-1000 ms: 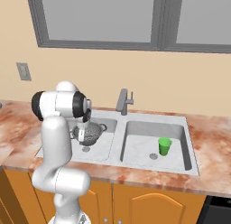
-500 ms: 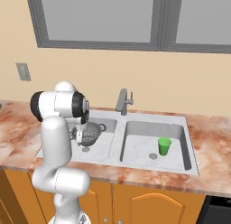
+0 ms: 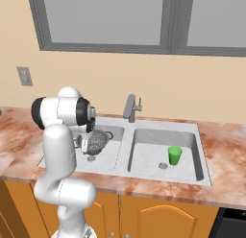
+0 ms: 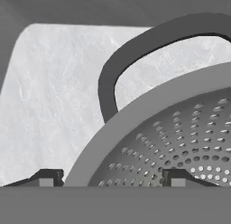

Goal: Place the colander in the left basin and the cup in the right basin of the sink.

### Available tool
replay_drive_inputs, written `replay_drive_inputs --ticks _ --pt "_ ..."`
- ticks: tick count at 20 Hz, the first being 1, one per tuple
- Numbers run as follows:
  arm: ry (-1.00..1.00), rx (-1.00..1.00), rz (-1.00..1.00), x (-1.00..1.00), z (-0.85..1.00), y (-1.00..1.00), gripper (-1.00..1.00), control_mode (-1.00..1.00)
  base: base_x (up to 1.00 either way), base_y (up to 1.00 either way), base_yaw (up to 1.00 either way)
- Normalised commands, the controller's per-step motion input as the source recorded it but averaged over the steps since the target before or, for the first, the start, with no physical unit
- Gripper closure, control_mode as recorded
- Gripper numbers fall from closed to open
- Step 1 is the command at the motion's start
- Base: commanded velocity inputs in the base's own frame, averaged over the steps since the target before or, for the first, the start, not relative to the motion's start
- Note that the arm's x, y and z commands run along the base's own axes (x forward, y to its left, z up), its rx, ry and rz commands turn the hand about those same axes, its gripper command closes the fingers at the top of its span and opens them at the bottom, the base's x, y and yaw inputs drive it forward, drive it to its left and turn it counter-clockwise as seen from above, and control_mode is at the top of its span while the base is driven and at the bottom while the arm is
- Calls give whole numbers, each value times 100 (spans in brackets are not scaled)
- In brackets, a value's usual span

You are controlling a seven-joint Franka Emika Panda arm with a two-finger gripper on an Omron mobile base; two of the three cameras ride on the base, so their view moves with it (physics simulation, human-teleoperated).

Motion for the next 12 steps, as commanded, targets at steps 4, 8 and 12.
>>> replay_drive_inputs --ticks 4,8,12 --pt "2 0 0 -5 6 0 -100 -100 0 0 0" --pt "0 0 -1 -19 34 0 -100 -100 0 0 0" --pt "-3 0 0 -25 56 1 -100 -100 0 0 0"
